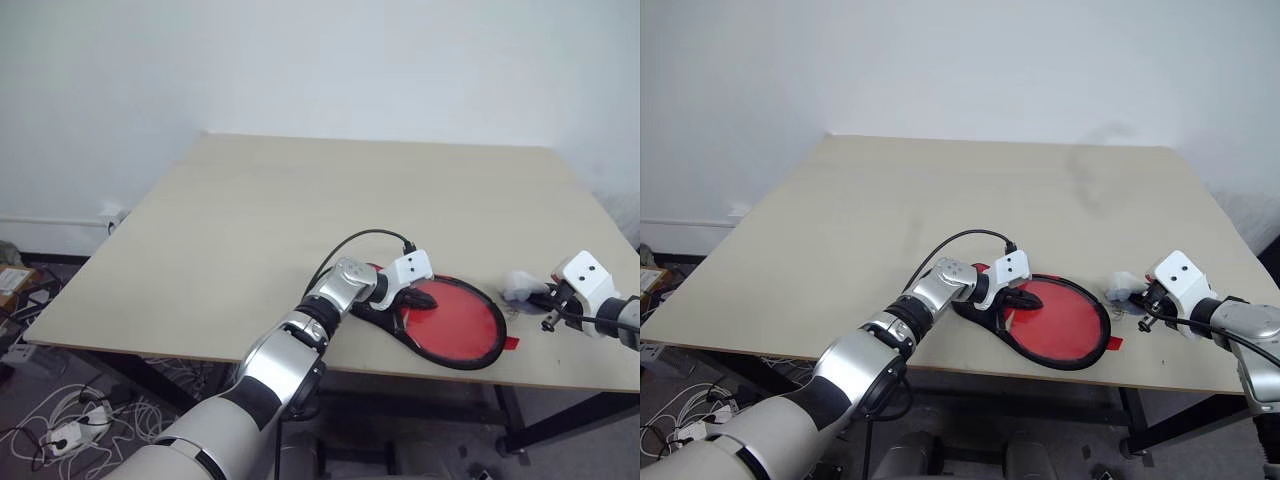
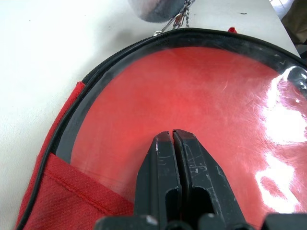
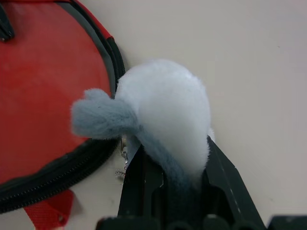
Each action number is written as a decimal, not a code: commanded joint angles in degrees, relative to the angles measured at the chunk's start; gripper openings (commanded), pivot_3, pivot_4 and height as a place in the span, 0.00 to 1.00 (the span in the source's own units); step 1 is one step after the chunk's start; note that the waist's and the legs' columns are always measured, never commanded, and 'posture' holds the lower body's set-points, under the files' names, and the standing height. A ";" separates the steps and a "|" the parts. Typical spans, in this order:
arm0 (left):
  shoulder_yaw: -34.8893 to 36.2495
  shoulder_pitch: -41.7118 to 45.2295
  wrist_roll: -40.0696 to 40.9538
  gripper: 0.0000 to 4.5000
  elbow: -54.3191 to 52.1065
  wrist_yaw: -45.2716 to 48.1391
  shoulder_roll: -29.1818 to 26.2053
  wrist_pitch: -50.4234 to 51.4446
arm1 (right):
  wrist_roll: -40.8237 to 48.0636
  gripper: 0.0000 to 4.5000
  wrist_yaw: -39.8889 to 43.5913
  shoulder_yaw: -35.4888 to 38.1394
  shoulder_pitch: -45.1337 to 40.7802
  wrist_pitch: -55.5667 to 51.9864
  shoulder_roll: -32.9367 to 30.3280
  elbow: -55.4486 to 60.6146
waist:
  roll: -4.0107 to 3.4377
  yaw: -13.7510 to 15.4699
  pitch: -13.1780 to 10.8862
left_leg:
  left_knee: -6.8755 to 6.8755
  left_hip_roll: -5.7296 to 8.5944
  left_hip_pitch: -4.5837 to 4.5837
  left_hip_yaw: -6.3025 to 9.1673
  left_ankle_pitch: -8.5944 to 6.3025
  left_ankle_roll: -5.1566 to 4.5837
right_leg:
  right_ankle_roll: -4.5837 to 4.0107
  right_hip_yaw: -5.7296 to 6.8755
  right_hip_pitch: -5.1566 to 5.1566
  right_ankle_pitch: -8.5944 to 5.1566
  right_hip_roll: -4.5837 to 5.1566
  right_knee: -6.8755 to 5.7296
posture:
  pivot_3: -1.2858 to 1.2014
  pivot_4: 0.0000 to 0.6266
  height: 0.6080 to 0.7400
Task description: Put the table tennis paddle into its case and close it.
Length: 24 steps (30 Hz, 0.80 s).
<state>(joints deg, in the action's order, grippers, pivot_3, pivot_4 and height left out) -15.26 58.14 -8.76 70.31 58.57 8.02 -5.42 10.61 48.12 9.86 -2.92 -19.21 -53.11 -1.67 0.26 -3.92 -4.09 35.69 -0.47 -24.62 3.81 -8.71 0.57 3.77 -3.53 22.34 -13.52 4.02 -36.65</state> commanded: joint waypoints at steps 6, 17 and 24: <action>-0.19 -0.24 -0.60 0.00 0.22 -0.18 0.78 0.29 | -1.25 0.07 1.53 3.19 2.11 2.07 -3.18 -0.06 | 0.00 0.00 0.00 | 0.00 0.00 0.00 -0.01 0.00 0.00 | 0.01 0.01 0.00 -0.01 0.02 0.00 | 0.52 0.00 1.00; -0.23 -0.22 -0.59 0.00 0.30 -0.49 1.15 0.25 | 3.07 0.07 8.34 6.07 8.16 0.26 -4.51 4.97 | 0.01 0.05 -0.01 | 0.01 0.00 0.00 0.01 0.00 0.00 | 0.07 0.04 -0.02 -0.04 0.03 0.00 | 0.52 0.00 1.00; -0.24 -0.22 -0.57 0.00 0.35 -0.60 1.29 0.17 | 4.89 0.07 10.82 7.86 11.59 -1.73 -4.75 8.70 | 0.02 0.05 -0.01 | 0.05 0.01 0.00 0.02 -0.01 -0.01 | 0.07 0.07 -0.03 -0.05 0.05 0.01 | 0.52 0.00 1.00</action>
<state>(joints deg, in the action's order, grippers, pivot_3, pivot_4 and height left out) -15.29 58.14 -8.77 70.31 58.08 8.05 -5.48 14.20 57.75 15.13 8.19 -20.34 -56.04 4.28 0.29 -3.87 -4.10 35.75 -0.46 -24.62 3.82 -8.72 0.56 3.84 -3.45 22.30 -13.56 4.08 -36.65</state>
